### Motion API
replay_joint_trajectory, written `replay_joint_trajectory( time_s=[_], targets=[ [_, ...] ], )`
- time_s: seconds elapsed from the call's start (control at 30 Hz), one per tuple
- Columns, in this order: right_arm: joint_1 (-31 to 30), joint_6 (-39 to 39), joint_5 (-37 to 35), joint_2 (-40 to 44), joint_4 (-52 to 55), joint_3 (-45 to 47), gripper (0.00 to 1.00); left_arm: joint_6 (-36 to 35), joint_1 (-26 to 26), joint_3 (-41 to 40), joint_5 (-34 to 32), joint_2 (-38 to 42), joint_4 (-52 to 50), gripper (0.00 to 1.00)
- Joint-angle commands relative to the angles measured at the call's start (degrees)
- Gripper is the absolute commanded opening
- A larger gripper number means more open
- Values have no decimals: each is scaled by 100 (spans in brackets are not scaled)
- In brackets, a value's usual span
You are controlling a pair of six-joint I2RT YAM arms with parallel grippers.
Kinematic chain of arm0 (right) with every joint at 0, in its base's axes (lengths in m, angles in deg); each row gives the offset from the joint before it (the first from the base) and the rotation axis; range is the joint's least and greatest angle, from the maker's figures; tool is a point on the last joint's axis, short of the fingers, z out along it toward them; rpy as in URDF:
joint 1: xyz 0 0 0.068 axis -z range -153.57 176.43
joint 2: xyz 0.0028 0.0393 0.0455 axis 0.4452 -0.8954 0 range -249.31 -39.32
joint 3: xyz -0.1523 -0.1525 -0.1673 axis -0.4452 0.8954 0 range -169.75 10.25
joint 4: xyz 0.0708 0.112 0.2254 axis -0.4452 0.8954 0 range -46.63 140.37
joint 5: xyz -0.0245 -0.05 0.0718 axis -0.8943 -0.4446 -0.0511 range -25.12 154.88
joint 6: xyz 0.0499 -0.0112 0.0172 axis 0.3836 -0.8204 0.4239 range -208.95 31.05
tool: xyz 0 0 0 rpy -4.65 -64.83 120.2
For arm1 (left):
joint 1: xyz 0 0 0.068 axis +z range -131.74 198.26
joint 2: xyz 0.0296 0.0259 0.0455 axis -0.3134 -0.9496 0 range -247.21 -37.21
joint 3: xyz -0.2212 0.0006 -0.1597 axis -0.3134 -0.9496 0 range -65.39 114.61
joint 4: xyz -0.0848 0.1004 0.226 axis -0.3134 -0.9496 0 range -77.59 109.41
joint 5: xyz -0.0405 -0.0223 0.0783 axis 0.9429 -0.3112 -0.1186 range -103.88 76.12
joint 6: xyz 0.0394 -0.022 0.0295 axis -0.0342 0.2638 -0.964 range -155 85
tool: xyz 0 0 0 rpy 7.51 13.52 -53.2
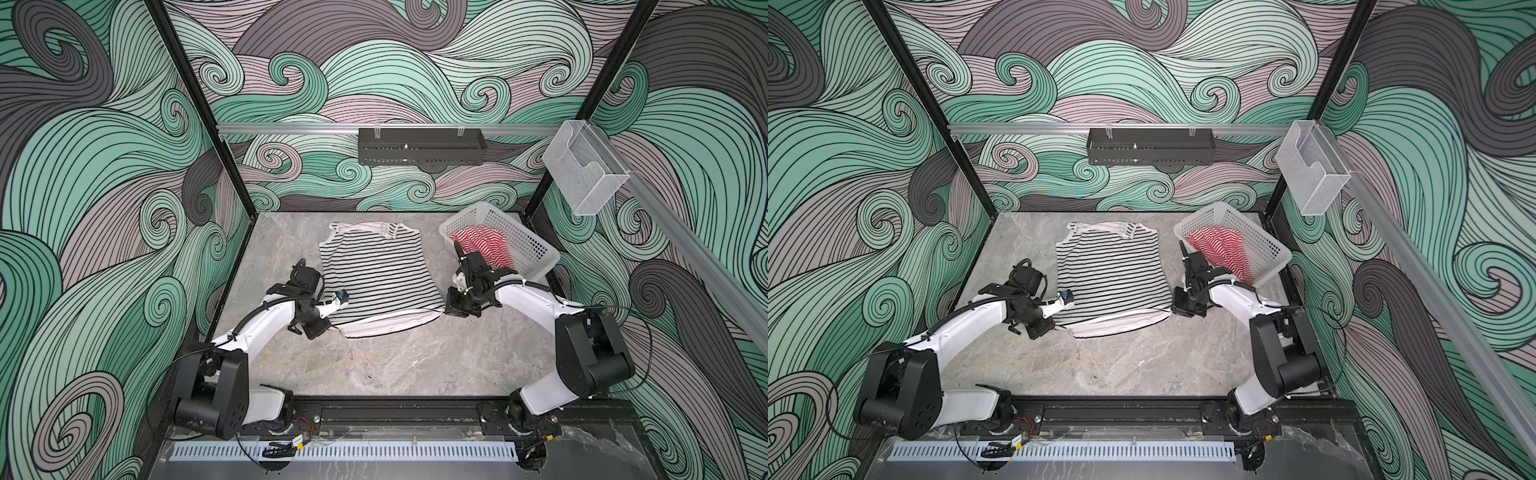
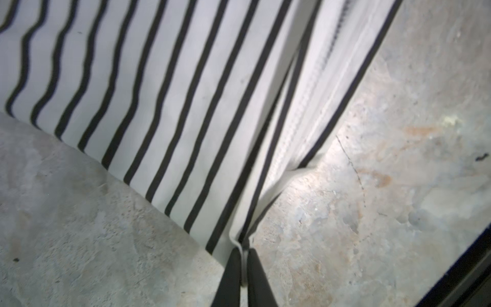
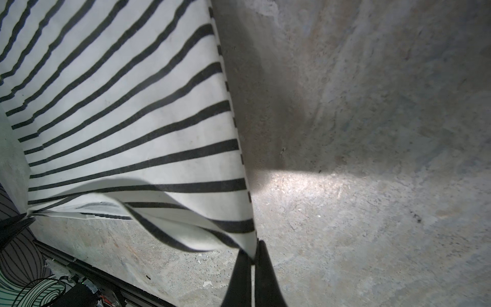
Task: Fold and stack tank tops
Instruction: Smooth out the tank top at the center of the table.
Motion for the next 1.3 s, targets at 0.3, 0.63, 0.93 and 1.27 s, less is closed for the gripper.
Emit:
replay_joint_trajectory(
  time_s=[0.3,0.63,0.93,1.27],
  targets=[
    [-666,-270,-1811,75,1368,-922,28,53,-129,554,-944,466,-178,30],
    [-1042,21,-1310,-1048,602,-1625,19,886,-402,1507,-423,-1232,219,31],
    [-1161,26,-1251,-1671,564,-1821,25,715,-708,1637,-587,-1766,-320,31],
    [-1196,-61,-1345,-1030,796,-1078,24,426,-858,1029,-704,-1397,-831,31]
  ],
)
